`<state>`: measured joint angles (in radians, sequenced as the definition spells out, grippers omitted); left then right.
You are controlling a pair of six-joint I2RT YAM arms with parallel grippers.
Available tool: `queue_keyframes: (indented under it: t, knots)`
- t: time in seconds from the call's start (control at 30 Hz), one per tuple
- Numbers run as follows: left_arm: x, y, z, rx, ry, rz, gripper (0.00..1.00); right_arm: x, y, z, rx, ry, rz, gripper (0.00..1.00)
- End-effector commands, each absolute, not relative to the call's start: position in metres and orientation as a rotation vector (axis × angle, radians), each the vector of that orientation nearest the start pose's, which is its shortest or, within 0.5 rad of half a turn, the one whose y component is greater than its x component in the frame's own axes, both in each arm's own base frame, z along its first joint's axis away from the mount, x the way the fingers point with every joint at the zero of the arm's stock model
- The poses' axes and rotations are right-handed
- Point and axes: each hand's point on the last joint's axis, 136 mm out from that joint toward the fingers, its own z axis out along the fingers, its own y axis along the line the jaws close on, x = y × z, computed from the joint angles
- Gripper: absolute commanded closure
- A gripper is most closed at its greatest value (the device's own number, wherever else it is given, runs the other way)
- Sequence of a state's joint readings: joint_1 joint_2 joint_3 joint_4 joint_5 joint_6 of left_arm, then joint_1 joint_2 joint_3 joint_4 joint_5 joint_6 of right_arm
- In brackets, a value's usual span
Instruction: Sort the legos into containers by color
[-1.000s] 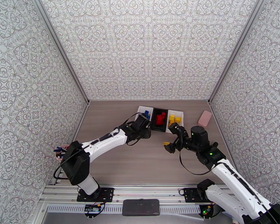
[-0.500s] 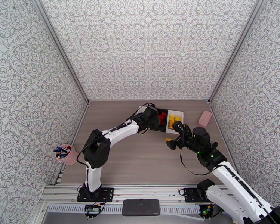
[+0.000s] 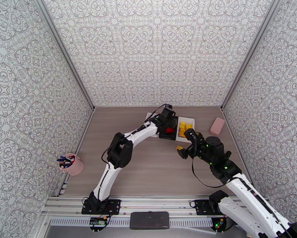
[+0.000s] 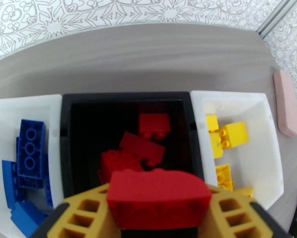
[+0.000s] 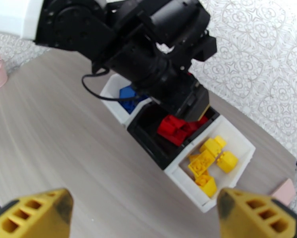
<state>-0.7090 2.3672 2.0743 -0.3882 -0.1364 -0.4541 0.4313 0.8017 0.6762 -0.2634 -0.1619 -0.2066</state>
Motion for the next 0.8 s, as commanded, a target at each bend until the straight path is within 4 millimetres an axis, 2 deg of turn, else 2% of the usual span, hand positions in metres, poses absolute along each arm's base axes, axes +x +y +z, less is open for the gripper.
queue_keyframes:
  t: [0.0, 0.17, 0.33, 0.43, 0.53, 0.6, 0.77]
  knots:
    - [0.521, -0.405, 0.132, 0.235, 2.274, -0.459, 0.55, 0.269, 0.152, 0.232, -0.707, 1.855, 0.291, 0.01]
    - [0.526, -0.409, 0.135, 0.244, 2.268, -0.471, 0.48, 0.268, 0.151, 0.234, -0.702, 1.856, 0.288, 0.0]
    - [0.521, -0.407, 0.147, 0.253, 2.257, -0.47, 0.29, 0.27, 0.15, 0.236, -0.692, 1.849, 0.284, 0.0]
    - [0.518, -0.405, 0.159, 0.256, 2.234, -0.472, 0.22, 0.27, 0.152, 0.237, -0.694, 1.845, 0.295, 0.01]
    - [0.51, -0.402, 0.173, 0.274, 2.211, -0.473, 0.15, 0.272, 0.153, 0.238, -0.688, 1.84, 0.3, 0.01]
    - [0.501, -0.395, 0.173, 0.289, 2.214, -0.456, 0.12, 0.273, 0.154, 0.237, -0.682, 1.837, 0.306, 0.0]
    - [0.475, -0.378, 0.203, 0.304, 2.176, -0.452, 0.07, 0.276, 0.158, 0.242, -0.675, 1.81, 0.331, 0.0]
